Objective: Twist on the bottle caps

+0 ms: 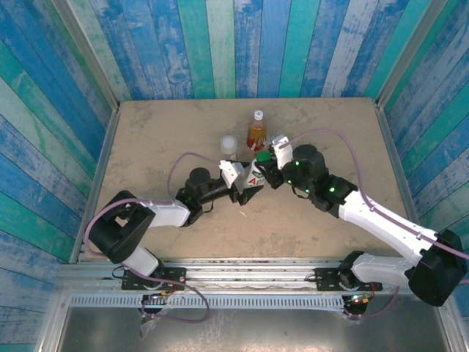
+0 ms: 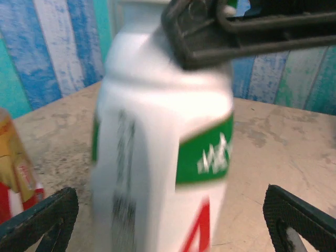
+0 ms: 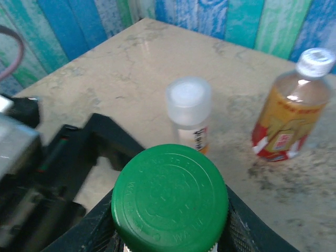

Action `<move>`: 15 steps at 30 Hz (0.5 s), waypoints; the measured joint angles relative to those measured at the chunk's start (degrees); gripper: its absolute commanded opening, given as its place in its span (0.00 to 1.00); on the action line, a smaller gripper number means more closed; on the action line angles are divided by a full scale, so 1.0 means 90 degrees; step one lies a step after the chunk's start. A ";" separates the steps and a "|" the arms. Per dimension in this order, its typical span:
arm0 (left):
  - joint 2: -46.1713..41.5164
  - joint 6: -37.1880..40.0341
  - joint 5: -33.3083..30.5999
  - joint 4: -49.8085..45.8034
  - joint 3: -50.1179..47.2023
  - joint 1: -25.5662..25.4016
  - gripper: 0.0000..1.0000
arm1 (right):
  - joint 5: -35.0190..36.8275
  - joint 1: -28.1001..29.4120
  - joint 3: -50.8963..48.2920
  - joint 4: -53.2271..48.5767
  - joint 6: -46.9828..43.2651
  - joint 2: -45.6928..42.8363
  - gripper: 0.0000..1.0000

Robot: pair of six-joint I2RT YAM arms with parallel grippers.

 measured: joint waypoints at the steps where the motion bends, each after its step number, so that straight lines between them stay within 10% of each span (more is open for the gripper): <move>1: -0.0109 -0.0027 -0.0107 0.0022 -0.0131 0.0005 0.94 | -0.0061 -0.0170 -0.0012 0.0000 -0.0177 -0.0032 0.27; 15: -0.1620 -0.0328 -0.0622 -0.0525 -0.1056 0.0364 0.94 | -0.1620 -0.1775 0.0058 0.0291 -0.1809 0.1132 0.29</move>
